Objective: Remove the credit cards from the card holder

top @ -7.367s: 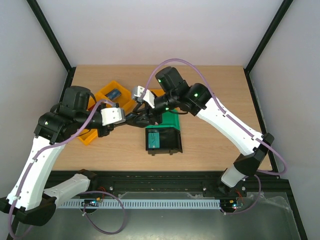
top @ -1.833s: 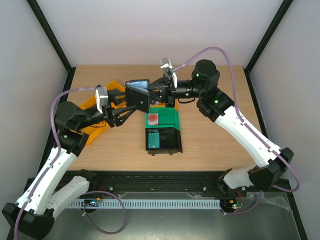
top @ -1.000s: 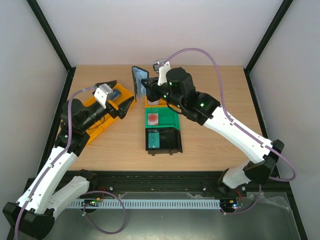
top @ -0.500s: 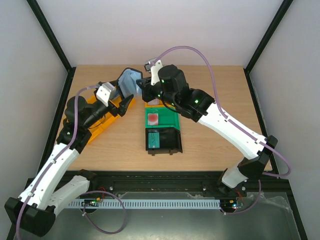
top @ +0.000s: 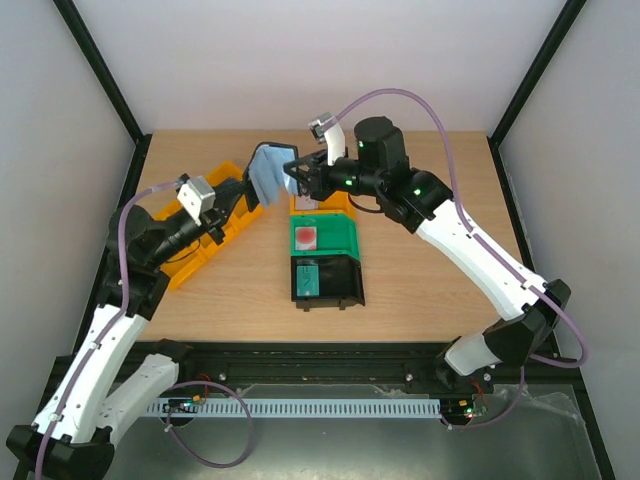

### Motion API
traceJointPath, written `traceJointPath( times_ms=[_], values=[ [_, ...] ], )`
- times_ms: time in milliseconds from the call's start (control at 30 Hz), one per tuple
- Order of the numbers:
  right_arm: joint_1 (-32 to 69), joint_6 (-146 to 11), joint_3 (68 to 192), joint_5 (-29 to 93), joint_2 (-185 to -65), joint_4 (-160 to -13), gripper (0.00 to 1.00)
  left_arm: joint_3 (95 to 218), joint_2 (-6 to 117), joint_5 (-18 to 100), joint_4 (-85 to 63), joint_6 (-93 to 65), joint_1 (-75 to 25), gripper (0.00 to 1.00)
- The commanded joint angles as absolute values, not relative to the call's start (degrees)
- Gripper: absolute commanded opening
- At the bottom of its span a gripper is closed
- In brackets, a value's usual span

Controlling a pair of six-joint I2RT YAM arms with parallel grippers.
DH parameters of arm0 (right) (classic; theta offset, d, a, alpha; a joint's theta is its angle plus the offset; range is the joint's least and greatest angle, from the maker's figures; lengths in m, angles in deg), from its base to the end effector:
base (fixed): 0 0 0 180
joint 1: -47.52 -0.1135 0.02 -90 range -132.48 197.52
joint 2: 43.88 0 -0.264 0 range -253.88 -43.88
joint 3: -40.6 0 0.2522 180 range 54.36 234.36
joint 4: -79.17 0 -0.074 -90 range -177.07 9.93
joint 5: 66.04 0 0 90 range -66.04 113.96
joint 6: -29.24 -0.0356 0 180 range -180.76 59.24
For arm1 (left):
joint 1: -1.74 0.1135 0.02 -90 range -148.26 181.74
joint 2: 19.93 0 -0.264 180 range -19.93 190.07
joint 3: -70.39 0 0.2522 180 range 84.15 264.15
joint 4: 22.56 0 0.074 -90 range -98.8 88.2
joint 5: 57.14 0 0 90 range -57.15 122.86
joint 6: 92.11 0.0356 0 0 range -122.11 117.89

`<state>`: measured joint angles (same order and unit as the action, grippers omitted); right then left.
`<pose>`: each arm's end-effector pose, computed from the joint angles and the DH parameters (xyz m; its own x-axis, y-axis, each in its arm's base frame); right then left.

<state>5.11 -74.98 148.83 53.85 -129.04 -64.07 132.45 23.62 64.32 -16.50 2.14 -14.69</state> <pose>0.2329 0.2368 0.4506 -0.4008 -0.0777 -0.9128 -0.8704 0.3432 0.3530 0.1575 -0.0658 0.3980 0.2603 -0.0109 -0.9655 0.7128 0.6767 0.1846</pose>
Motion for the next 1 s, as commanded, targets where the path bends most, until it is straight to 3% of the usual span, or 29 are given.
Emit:
traceJointPath(
  times_ms=[0, 133, 333, 467, 767, 900, 967],
  values=[
    [5.45, -75.84, 145.42, 67.75, -126.31, -74.24, 0.02, 131.82, 23.58, 73.49, -18.05, -1.3, -14.61, 0.02],
    [5.47, -76.78, 141.72, 71.19, -125.53, -78.75, 0.02, 131.0, 23.52, 70.81, -16.04, -4.54, -16.02, 0.02],
    [5.43, -75.82, 140.14, 77.13, -124.53, -80.25, 0.02, 130.75, 24.2, 55.8, -14.5, -4.44, -16.28, 0.04],
    [5.49, -76.57, 139.82, 80.91, -124.47, -81.6, 0.02, 130.89, 24.7, 52.66, -13.89, -3.19, -16.31, 0.28],
    [5.43, -79.74, 138.49, 85.42, -124.87, -87.49, 0.02, 129.75, 24.16, 62.96, -15.28, -4.48, -16.38, 0.49],
    [5.47, -80.87, 137.86, 85.6, -126.18, -89.0, 0.02, 129.44, 24.06, 70.29, -17.48, -5.03, -17.16, 0.44],
    [5.44, -81.72, 136.7, 85.3, -126.85, -91.41, 0.02, 129.59, 24.18, 71.63, -17.48, -5.31, -17.49, 0.22]
  ],
)
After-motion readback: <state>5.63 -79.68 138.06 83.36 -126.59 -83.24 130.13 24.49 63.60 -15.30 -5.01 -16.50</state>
